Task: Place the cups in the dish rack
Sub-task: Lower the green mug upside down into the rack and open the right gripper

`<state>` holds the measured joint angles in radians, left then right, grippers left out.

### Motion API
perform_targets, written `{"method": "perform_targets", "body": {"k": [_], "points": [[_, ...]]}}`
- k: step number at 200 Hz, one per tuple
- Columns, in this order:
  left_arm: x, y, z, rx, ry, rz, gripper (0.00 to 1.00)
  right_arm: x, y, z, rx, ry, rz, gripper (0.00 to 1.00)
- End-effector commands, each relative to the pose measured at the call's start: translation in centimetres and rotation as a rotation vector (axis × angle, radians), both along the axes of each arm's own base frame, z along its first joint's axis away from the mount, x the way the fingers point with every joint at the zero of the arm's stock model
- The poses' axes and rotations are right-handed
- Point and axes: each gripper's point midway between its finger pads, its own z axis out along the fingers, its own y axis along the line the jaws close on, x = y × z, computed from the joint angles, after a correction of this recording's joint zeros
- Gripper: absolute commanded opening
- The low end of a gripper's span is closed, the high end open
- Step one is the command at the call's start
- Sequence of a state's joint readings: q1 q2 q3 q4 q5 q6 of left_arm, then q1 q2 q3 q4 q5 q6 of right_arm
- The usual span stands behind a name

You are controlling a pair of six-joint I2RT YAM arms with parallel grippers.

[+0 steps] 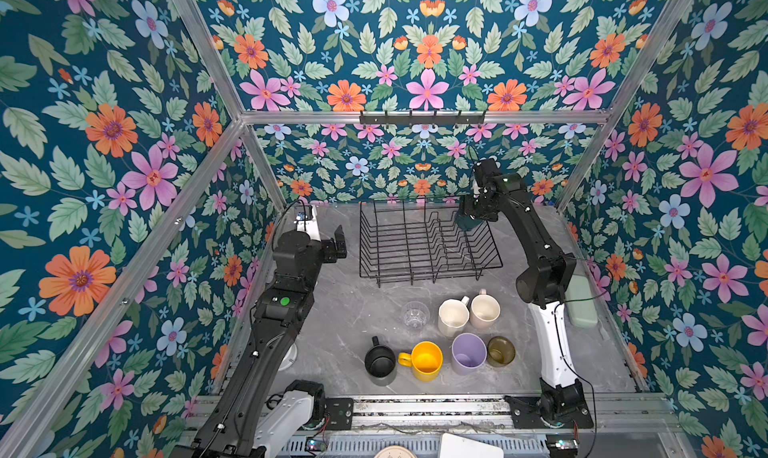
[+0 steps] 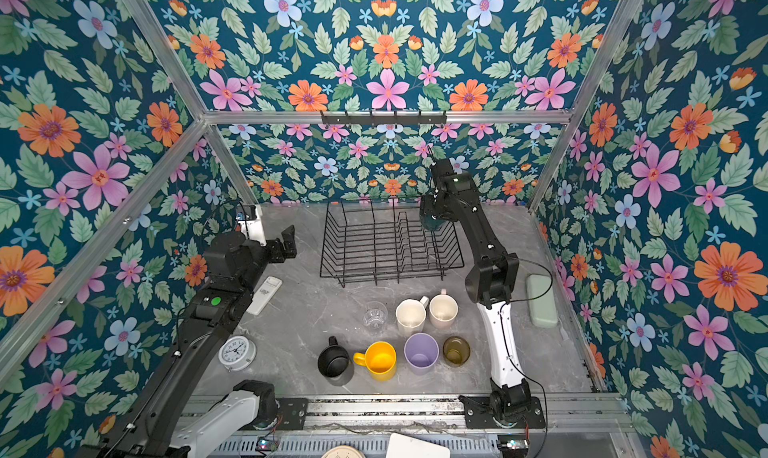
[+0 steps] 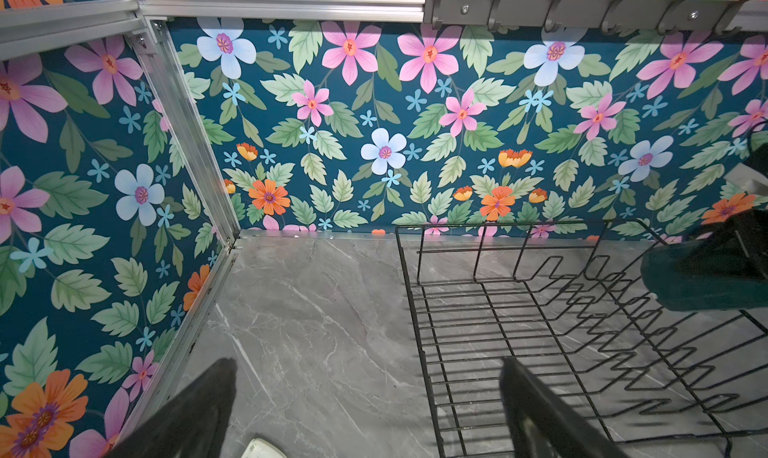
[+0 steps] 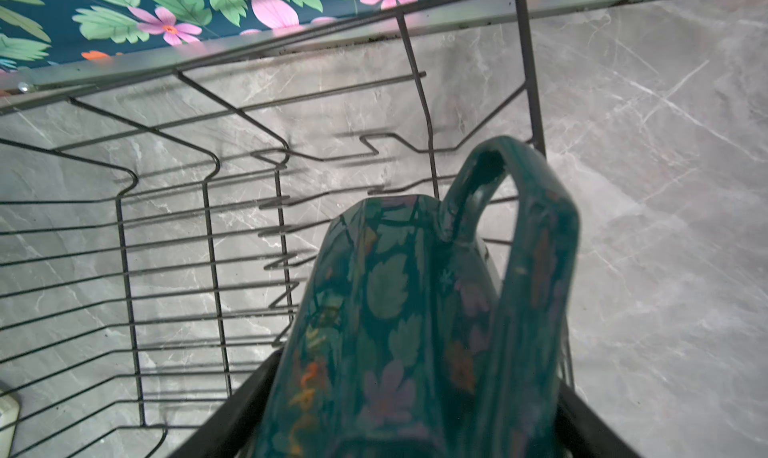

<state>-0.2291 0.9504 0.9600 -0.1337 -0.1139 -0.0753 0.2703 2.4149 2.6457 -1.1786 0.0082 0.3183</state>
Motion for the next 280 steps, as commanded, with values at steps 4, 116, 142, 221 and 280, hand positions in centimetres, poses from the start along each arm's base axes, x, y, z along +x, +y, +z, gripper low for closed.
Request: {"method": "perform_targets", "body": {"k": [4, 116, 142, 221, 280], "points": [[0.0, 0.2, 0.3, 0.009, -0.009, 0.007, 1.0, 1.4, -0.1, 0.7, -0.01, -0.062, -0.013, 0.0], [0.2, -0.1, -0.1, 0.009, 0.006, -0.003, 1.0, 2.7, 0.5, -3.4, 0.0, -0.017, -0.023, 0.0], [0.2, -0.1, -0.2, 0.008, 0.007, -0.007, 1.0, 2.8, 0.6, -4.2, 0.0, -0.005, -0.022, 0.0], [0.3, -0.2, -0.4, 0.009, 0.015, -0.009, 1.0, 2.8, 0.2, -7.0, -0.034, 0.043, -0.023, 0.0], [0.4, -0.2, -0.4, 0.008, 0.016, -0.009, 1.0, 2.7, 0.3, -7.4, -0.043, 0.053, -0.012, 0.48]]}}
